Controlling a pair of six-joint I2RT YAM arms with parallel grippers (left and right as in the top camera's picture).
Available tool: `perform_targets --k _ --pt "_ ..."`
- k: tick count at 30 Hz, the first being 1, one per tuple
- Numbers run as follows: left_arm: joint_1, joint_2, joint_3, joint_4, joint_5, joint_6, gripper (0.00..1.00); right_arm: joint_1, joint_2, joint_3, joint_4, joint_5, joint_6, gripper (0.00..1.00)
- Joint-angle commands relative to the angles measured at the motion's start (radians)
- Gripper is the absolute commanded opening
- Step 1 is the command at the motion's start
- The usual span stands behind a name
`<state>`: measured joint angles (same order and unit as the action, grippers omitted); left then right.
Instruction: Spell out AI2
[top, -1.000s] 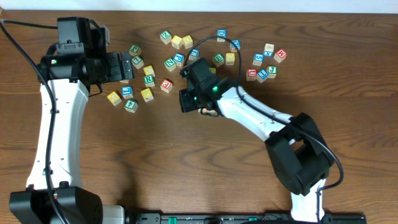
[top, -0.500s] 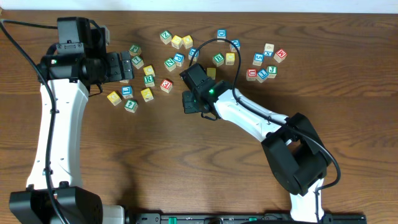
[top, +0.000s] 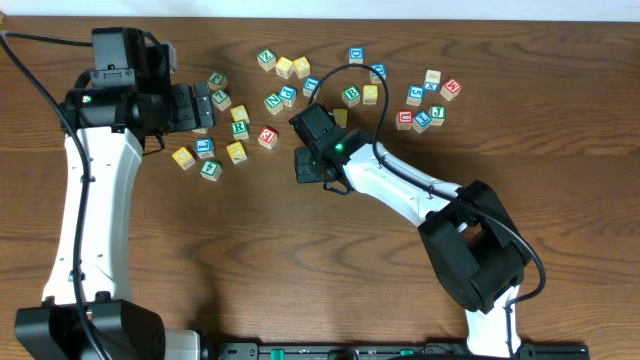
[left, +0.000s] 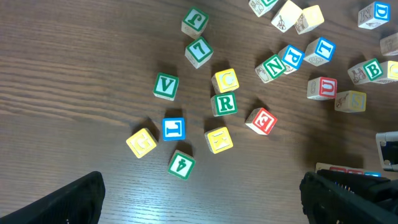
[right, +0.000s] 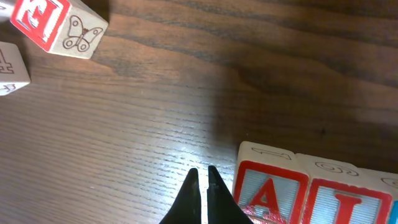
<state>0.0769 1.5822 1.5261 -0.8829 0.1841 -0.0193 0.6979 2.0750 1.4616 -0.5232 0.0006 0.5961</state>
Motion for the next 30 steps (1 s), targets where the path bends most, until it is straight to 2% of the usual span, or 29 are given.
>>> perform_targets --k 1,16,23,30 --pt "0.001 0.000 -0.002 -0.001 -0.002 0.002 0.99 -0.005 0.016 0.015 -0.016 0.020 0.021 0.01" --pt "0.001 0.000 -0.002 -0.001 -0.002 0.002 0.99 -0.018 0.016 0.019 -0.042 0.019 0.053 0.01" --pt "0.000 0.000 -0.002 -0.001 -0.002 0.002 1.00 -0.021 0.011 0.070 -0.074 0.007 -0.030 0.01" --pt "0.001 0.000 -0.002 -0.001 -0.002 0.002 0.99 -0.067 -0.084 0.123 -0.138 0.034 -0.055 0.01"
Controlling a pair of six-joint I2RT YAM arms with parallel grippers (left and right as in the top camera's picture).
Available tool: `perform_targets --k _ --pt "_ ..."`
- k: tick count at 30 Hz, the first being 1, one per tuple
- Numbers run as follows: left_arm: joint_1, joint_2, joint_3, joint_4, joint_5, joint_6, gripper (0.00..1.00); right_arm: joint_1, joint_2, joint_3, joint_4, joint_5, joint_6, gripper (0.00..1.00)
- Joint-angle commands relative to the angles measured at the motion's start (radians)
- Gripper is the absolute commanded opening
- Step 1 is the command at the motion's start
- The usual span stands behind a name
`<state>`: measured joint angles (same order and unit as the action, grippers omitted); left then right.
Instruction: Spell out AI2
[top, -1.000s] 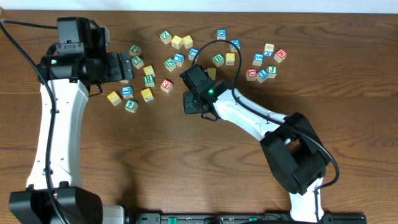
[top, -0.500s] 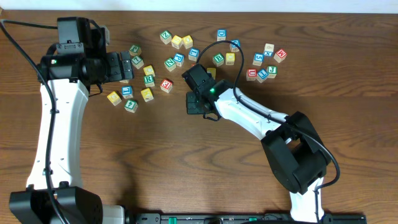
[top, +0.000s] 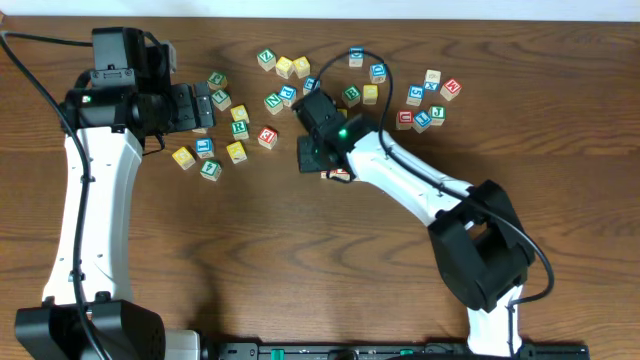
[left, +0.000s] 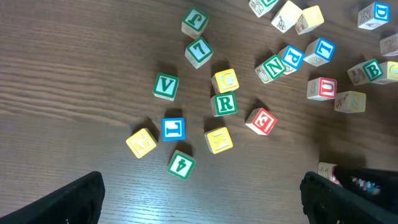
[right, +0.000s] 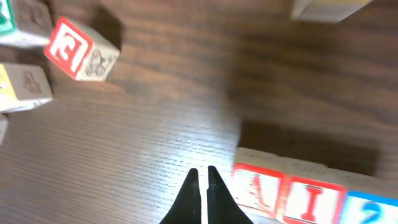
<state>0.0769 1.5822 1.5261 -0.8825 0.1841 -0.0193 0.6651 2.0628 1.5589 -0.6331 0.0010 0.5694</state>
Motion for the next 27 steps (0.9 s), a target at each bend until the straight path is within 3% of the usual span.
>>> perform_targets --k 1,10,27 --pt "0.000 0.000 -0.002 -0.002 -0.002 0.002 0.99 -0.047 -0.083 0.026 -0.048 0.035 -0.028 0.01" --pt "0.001 0.000 -0.002 -0.001 -0.002 0.002 1.00 -0.181 -0.092 0.005 -0.253 0.034 -0.029 0.01" --pt "0.001 0.000 -0.002 -0.002 -0.002 0.002 0.99 -0.204 0.012 -0.050 -0.248 0.012 -0.033 0.01"
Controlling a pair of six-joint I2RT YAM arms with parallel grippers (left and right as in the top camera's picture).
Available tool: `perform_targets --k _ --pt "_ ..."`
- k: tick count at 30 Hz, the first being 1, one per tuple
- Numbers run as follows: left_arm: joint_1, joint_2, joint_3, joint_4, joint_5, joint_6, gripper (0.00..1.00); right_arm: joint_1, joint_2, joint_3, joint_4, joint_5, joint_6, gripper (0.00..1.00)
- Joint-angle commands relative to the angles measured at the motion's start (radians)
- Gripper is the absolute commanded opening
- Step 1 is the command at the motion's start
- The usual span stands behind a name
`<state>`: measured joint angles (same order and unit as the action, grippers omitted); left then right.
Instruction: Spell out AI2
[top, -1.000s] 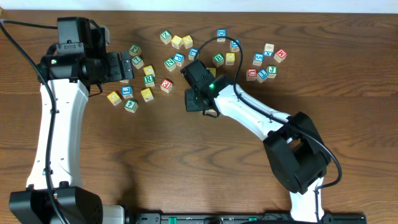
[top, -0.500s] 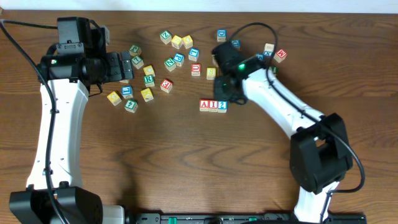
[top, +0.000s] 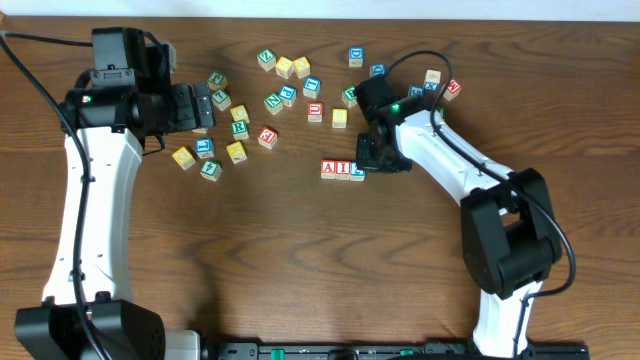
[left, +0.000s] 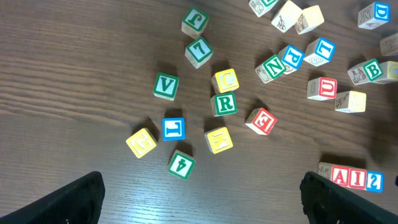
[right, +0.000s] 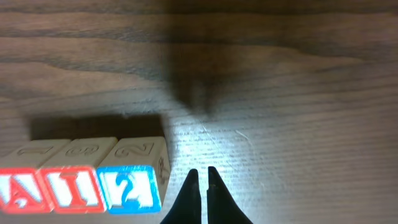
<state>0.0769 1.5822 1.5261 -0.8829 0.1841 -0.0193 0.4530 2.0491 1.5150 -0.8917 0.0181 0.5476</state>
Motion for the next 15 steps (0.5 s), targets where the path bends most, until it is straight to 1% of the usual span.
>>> perform_targets --k 1,15 --pt "0.001 0.000 -0.002 -0.001 -0.002 0.002 0.99 0.008 0.030 -0.006 0.014 -0.010 -0.013 0.01" --pt "0.001 0.000 -0.002 -0.001 -0.002 0.002 0.99 0.016 0.043 -0.006 0.084 -0.040 -0.029 0.01"
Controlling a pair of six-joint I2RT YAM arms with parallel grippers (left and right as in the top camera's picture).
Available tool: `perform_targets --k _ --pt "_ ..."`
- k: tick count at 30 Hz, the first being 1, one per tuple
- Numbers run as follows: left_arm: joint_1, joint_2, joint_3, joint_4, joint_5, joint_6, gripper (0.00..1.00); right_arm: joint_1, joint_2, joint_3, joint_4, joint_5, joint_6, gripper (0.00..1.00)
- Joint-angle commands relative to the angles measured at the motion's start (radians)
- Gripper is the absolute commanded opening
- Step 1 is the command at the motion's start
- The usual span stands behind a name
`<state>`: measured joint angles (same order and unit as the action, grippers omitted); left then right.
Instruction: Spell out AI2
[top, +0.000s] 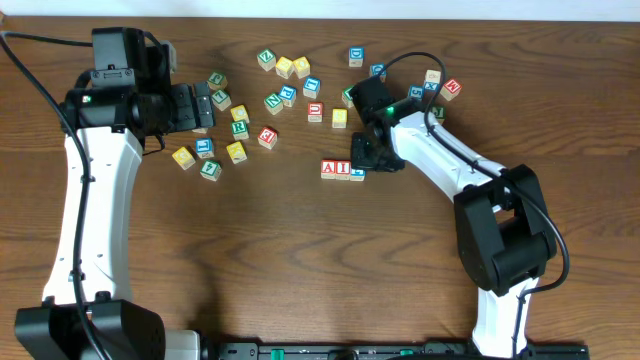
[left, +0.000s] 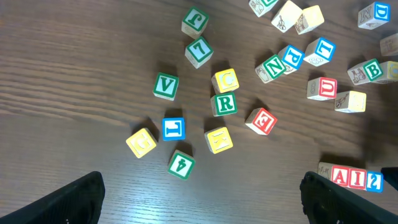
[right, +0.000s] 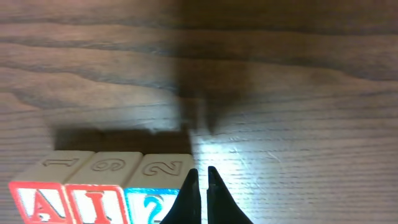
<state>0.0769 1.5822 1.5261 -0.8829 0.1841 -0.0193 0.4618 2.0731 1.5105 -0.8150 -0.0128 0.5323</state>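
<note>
Three blocks stand side by side in a row: red A (top: 328, 169), red I (top: 342, 169) and blue 2 (top: 356, 171). In the right wrist view they read A (right: 34, 202), I (right: 96, 202), 2 (right: 155, 200). My right gripper (right: 200, 180) is shut with nothing in it, its tips just at the right edge of the 2 block. It sits at the row's right end in the overhead view (top: 366, 156). The left gripper (left: 199, 193) stays wide open over the left cluster, far from the row (left: 354, 178).
Loose letter blocks lie scattered: a left cluster with V (left: 166, 86), R (left: 224, 104), a red block (left: 260, 121) and 4 (left: 181, 164), and more along the back (top: 300, 80) and back right (top: 425, 100). The table's front half holds no blocks.
My right gripper has edged slightly left toward the row; its shut tips now sit against the right edge of the 2 block. The left arm has not moved.
The right gripper, shut, was first at the left of the A and I blocks, then a little farther back over the row. Later it stood to the right of the finished A-I-2 row, and now rests at the 2 block's right edge.
</note>
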Motion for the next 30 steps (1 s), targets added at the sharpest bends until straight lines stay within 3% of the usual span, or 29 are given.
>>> perform_targets --k 1,16,30 --pt "0.001 0.000 -0.002 -0.001 -0.002 0.002 0.99 0.008 0.020 -0.002 0.008 -0.013 -0.014 0.01" --pt "0.001 0.000 -0.002 -0.001 -0.002 0.002 0.99 0.007 0.019 0.005 0.021 -0.018 -0.037 0.01" --pt "0.001 0.000 -0.002 -0.001 -0.002 0.002 0.99 0.037 -0.033 0.125 -0.078 -0.024 -0.101 0.01"
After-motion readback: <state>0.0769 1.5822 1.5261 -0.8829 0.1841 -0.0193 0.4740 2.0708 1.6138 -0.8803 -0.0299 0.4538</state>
